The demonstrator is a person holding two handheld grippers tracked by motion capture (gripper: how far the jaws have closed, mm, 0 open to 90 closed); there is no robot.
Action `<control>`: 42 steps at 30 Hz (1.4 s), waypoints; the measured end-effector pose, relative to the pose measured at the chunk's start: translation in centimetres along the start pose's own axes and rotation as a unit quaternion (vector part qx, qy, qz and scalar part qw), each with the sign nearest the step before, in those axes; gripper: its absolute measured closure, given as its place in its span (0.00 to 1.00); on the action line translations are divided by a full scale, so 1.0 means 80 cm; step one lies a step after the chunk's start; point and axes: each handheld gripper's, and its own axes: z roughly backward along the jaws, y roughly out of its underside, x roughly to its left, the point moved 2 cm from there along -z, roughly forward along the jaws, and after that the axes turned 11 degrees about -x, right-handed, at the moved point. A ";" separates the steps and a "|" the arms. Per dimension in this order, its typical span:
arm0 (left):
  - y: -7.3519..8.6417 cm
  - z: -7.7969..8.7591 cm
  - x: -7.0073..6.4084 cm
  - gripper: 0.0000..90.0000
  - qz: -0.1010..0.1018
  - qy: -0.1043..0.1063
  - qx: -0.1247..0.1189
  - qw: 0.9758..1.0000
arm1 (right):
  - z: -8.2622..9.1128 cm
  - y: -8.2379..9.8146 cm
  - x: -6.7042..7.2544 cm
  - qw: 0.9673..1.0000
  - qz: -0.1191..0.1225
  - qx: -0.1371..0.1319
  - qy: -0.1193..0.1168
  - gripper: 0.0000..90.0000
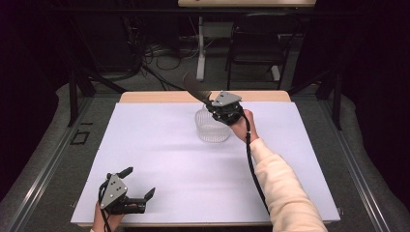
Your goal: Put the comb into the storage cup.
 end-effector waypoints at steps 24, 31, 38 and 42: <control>0.000 0.000 0.000 0.00 0.000 0.000 0.000 1.000 | -0.005 0.015 0.004 1.000 0.001 0.015 -0.023 0.81; 0.000 0.000 0.000 0.00 0.000 -0.001 0.000 1.000 | -0.008 0.018 0.006 0.999 -0.002 0.021 -0.029 0.81; 0.000 0.000 0.000 0.00 0.000 -0.001 -0.002 1.000 | -0.009 0.020 0.008 0.999 -0.002 0.024 -0.032 0.81; 0.000 0.000 0.000 0.00 0.000 -0.001 -0.001 1.000 | -0.009 0.021 0.008 0.999 -0.001 0.026 -0.034 0.81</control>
